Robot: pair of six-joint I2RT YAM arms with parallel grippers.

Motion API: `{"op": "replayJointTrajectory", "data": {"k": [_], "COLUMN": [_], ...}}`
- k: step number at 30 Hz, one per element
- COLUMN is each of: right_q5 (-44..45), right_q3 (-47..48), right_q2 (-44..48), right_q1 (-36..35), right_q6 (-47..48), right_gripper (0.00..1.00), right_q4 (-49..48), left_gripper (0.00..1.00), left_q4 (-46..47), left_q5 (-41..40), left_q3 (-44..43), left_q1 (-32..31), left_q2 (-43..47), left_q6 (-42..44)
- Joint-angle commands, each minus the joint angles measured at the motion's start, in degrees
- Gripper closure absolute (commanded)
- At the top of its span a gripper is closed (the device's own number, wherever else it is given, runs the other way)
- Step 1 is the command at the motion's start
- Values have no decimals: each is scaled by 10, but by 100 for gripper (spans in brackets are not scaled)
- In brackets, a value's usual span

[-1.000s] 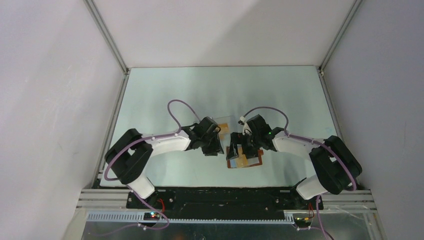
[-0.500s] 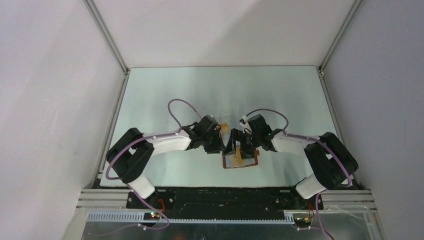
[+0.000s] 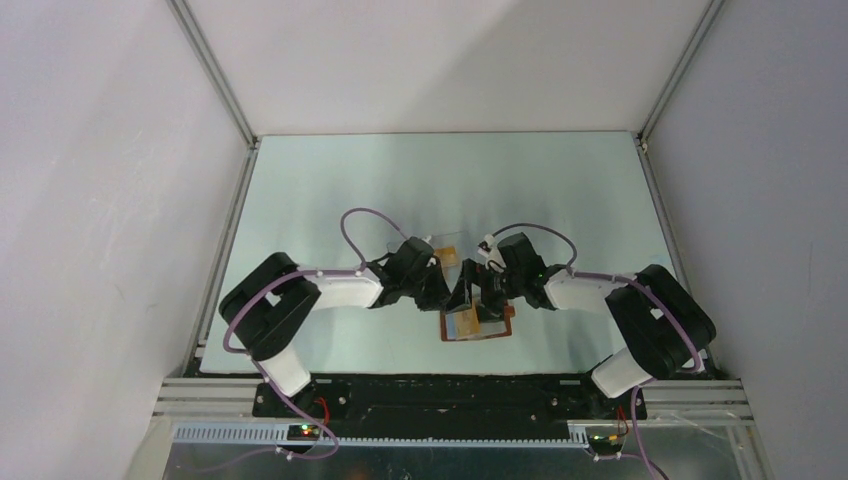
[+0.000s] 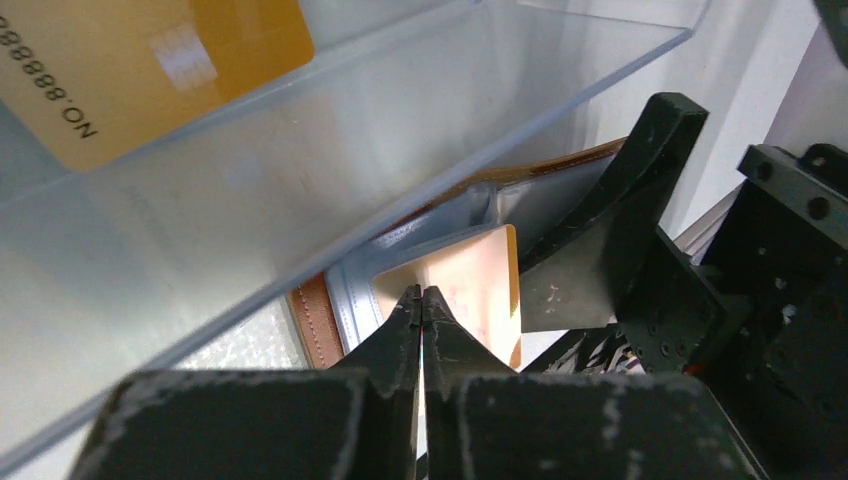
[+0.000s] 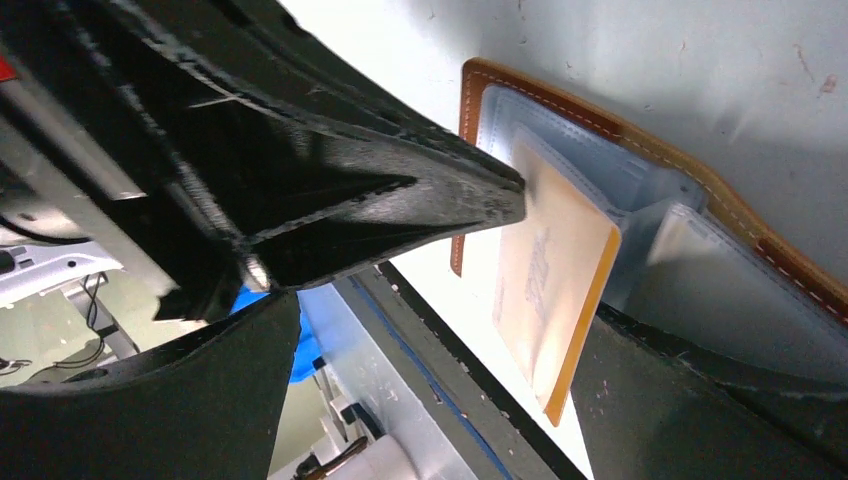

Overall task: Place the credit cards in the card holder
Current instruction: Insert the credit card into the card holder.

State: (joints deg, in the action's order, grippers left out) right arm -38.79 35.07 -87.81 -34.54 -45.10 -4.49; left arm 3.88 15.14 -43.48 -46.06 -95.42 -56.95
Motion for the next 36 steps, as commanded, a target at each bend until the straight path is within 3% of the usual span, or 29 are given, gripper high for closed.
{"op": "replayJointTrajectory", "data": {"k": [1, 7, 13, 20, 33, 36], "right_q5": [-12, 10, 39, 82, 39, 35], "right_q3": [4, 4, 14, 34, 64, 64], "right_q2": [-3, 36, 56, 69, 98, 87], "right_q1": [7, 21, 27, 30, 43, 42], "right_q6": [-19, 10, 61, 124, 130, 118], "right_gripper": [1, 1, 1, 1, 1, 1], "right_q4": [-52, 1, 93, 189, 222, 209], "left_gripper": [100, 100, 100, 100, 100, 95], "left_q4": [35, 9, -75, -87, -87, -86], "left_q5": [49, 16, -13, -18, -14, -15], "left_q3": [-6, 14, -18, -24, -34, -34], "left_q1": [-14, -10, -9, -9, -10, -9], "left_q2": [-25, -42, -52, -55, -41, -8], "left_q6": [-8, -45, -30, -24, -9, -1]}}
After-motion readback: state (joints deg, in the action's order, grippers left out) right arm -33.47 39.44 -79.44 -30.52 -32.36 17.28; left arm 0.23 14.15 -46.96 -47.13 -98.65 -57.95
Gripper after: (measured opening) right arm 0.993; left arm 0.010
